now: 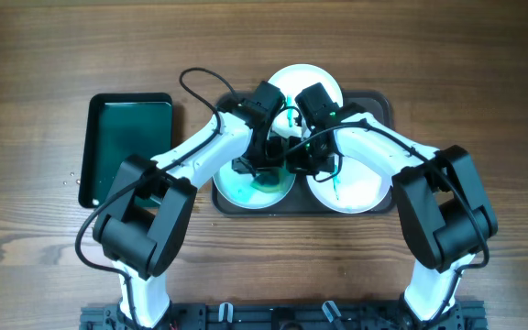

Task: Clean dirty plates on tray and stack at the side
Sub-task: 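Scrub the plate surface with the sponge while right gripper holds the rim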

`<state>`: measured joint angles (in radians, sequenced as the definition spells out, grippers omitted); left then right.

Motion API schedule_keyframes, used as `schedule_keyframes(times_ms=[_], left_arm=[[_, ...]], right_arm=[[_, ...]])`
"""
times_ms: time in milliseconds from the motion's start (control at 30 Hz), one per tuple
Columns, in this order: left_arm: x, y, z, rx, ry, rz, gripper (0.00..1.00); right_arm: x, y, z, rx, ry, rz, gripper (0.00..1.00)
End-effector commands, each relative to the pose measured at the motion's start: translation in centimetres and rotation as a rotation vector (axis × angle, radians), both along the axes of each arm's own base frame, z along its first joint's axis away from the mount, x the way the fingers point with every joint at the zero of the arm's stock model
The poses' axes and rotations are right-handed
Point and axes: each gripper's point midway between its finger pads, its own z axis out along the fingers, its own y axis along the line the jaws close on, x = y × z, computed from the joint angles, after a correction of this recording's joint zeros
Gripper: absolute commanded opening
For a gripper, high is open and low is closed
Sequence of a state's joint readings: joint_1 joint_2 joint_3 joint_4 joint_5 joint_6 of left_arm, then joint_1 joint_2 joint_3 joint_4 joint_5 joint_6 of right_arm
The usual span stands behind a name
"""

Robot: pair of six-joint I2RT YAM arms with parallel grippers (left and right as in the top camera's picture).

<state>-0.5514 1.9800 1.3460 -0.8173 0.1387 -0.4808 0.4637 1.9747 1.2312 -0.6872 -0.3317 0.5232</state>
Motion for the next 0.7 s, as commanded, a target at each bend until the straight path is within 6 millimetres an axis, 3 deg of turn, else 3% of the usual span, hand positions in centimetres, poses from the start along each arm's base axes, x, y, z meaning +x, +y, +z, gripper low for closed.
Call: schedule_keyframes(times_ms=[0,67,133,233,333,500,567,667], left_arm=[[3.2,6.6,-0.4,0.311,-0.152,0.153,0.04],[3.1,9.6,0.1,0.424,-0.166,0.279,0.04],[2.1,11.3,0.2,0.478,-0.128,0.367,0.04],[-0.2,11.2,-0.1,0.46,-0.016,0.388,0.04],[-2.6,8.4,-0.5,0.341,0.122,0.33,0.04],[-5.7,0.8,-0.1,0.002,0.27,0.032,0.04],[-5.9,-1.6,0.4,-0.12,0.27,-0.059,0.04],[-4.4,-2.5,0.4,-0.154,0.204,-0.072,0.04]], right_arm=[[-1.0,-1.5,-2.0,-0.085,0.032,-0.006,0.04],[-1.0,-1.5,-2.0,-0.085,0.032,-0.006,0.04],[-1.0,-1.5,-2.0,-0.085,0.032,-0.006,0.04],[-1.0,-1.5,-2.0,-0.085,0.031,-0.006,0.04],[-1.0,-1.5,-2.0,-0.085,0.032,-0.007,0.04],[-1.0,-1.5,-2.0,-0.084,0.032,-0.006,0.04],[-1.0,-1.5,-2.0,-0.084,0.032,-0.006,0.04],[-1.0,-1.5,-2.0,-0.085,0.033,-0.006,0.04]])
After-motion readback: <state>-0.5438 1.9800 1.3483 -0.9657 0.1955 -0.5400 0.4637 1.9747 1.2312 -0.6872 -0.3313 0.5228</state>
